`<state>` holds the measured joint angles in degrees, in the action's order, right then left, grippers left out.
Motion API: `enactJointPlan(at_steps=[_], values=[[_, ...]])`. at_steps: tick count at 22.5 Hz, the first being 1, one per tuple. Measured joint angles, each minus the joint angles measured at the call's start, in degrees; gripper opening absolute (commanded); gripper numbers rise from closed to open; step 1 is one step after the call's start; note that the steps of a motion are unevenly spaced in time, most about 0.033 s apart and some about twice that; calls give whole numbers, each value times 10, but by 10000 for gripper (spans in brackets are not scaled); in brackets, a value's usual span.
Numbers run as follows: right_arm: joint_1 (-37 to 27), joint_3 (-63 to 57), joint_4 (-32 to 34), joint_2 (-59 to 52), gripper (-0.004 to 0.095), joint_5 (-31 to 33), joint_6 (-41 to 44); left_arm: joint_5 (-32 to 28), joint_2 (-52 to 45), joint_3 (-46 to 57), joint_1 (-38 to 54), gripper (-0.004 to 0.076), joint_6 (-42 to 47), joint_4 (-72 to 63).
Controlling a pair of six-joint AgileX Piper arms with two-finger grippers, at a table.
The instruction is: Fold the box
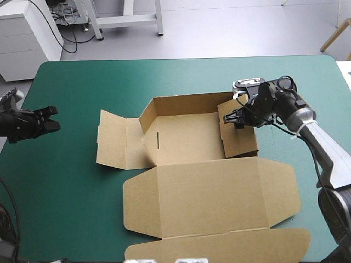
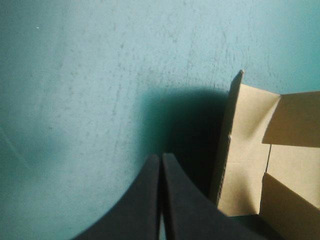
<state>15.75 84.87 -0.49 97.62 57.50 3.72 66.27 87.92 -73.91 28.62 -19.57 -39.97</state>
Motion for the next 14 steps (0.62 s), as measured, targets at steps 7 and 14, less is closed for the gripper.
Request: enactJointPlan(at_steps=[7, 14], values=[[-2, 118, 0, 4, 702, 69, 5, -2, 0, 0, 0, -10, 2, 0], [-2, 174, 0, -41, 702, 130, 15, -2, 0, 0, 0, -10, 25, 0]])
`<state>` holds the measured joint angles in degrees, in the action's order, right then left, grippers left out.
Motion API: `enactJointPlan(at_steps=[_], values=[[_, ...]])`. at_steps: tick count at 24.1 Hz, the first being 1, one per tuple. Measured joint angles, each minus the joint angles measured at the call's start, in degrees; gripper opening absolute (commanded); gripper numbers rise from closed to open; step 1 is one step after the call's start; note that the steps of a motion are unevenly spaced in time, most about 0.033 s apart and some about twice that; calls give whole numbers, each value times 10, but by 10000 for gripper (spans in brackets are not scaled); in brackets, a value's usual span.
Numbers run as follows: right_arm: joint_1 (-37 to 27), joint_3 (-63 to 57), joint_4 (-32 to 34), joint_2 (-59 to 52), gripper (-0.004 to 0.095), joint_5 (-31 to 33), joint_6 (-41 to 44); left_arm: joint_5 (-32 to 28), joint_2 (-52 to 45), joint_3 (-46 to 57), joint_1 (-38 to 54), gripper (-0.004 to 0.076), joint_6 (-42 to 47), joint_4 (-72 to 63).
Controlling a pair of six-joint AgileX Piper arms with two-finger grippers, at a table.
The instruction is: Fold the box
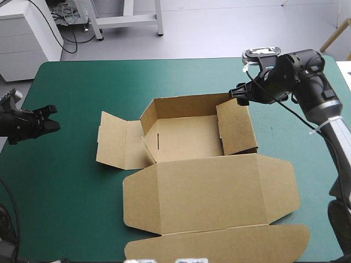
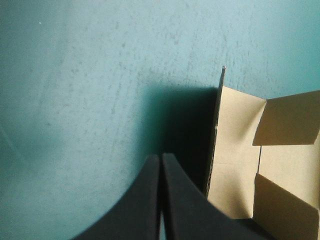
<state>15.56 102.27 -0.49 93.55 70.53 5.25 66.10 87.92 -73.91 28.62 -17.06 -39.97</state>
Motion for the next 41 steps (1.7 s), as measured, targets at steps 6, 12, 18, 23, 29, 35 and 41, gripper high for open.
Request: enactJointPlan(at_steps=[6, 12, 18, 23, 29, 35, 41], values=[[0, -41, 0, -53, 702, 2, 10, 1, 0, 0, 0, -10, 0, 0], [0, -97, 0, -36, 702, -18, 11, 2, 0, 0, 0, -10, 0, 0], [0, -103, 0, 30, 702, -48, 8, 4, 0, 0, 0, -10, 0, 0], [0, -104, 0, 115, 702, -59, 0, 11, 0, 0, 1, -10, 0, 0], [0, -104, 0, 130, 621, -61, 0, 12, 0, 0, 1, -10, 0, 0], [0, -104, -5, 142, -14, -49, -1, 13, 0, 0, 1, -10, -1, 0], [-1, -97, 0, 144, -14, -42, -13, 16, 0, 0, 1, -10, -22, 0]])
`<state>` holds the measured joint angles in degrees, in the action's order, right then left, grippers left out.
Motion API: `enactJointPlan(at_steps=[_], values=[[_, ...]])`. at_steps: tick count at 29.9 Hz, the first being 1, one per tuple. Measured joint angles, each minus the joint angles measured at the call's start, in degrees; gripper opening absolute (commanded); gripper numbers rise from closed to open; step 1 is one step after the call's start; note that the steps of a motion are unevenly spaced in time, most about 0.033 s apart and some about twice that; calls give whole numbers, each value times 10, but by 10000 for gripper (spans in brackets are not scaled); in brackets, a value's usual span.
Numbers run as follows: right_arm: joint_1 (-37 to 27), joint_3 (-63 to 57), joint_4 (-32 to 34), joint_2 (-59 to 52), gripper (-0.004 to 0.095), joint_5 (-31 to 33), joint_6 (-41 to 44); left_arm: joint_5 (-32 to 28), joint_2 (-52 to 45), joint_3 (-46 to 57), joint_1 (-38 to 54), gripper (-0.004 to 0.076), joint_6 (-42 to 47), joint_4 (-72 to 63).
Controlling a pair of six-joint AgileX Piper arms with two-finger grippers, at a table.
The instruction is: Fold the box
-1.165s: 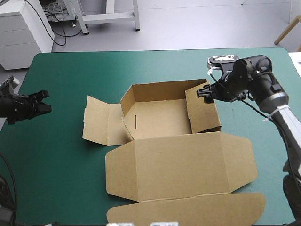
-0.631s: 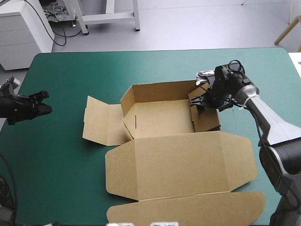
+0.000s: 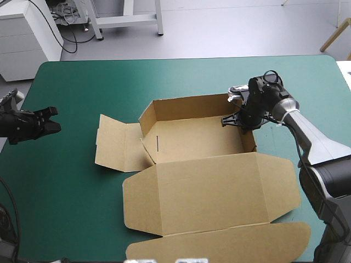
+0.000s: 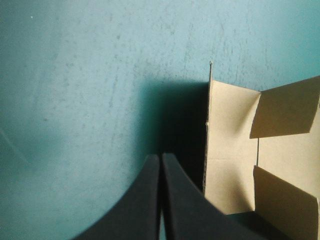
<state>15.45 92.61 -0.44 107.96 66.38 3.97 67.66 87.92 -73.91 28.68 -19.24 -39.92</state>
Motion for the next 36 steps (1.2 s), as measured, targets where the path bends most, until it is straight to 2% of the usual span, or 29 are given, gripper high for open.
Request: enactJointPlan(at_steps=[5, 17, 25, 28, 30, 34, 36], values=[[0, 43, 4, -42, -14, 22, -16, 0, 0, 0, 0, -10, -26, 0], [0, 96, 4, -237, -14, 48, -55, -8, 0, 0, 0, -10, -33, 0], [0, 96, -49, -280, -14, 51, -102, -20, 0, 0, 0, 5, -33, 0], [0, 96, -60, -280, -14, 51, -111, -19, 0, 0, 0, 104, -33, 0], [0, 96, -62, -280, -14, 51, -115, -17, 0, 0, 0, 233, -41, 0], [0, 96, -62, -280, -14, 50, -116, -15, 0, 0, 0, 556, -56, 0], [0, 96, -62, -280, -14, 49, -116, -19, 0, 0, 0, 650, -58, 1]])
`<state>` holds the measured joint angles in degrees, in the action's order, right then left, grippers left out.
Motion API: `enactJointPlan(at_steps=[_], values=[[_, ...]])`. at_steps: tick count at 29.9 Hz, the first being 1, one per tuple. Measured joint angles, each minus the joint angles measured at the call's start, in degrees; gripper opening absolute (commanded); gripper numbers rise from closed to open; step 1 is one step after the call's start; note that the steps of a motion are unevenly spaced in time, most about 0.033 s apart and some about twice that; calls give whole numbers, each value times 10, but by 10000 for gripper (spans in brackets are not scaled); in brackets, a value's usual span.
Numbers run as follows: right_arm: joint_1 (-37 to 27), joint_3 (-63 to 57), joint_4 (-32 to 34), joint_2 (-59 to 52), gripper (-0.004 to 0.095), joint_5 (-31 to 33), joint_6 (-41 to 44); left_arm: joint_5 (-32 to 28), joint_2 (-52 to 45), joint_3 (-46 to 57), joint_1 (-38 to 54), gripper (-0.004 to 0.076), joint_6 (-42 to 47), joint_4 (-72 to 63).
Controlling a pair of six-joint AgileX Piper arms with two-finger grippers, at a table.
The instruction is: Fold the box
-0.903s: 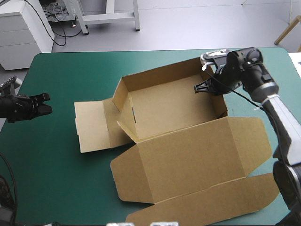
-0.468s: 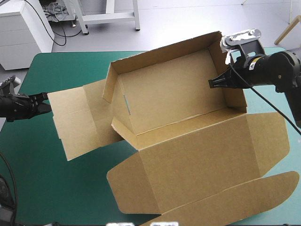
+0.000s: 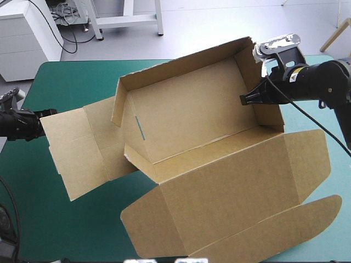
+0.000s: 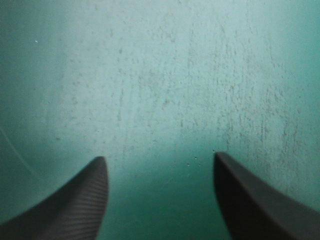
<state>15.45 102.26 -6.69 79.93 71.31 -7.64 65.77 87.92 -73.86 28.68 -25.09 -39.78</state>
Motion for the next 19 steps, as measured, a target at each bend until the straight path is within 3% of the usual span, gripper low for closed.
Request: enactJointPlan(at_steps=[5, 9, 19], values=[[0, 0, -11, 0, -14, -13, -2, -15, 0, 0, 0, 670, 14, -9], [0, 0, -34, 10, -14, -26, -2, 22, 3, 0, 0, 670, 14, -14], [0, 0, -67, 62, -14, -77, 6, 38, 3, 31, -7, 669, -112, -189]])
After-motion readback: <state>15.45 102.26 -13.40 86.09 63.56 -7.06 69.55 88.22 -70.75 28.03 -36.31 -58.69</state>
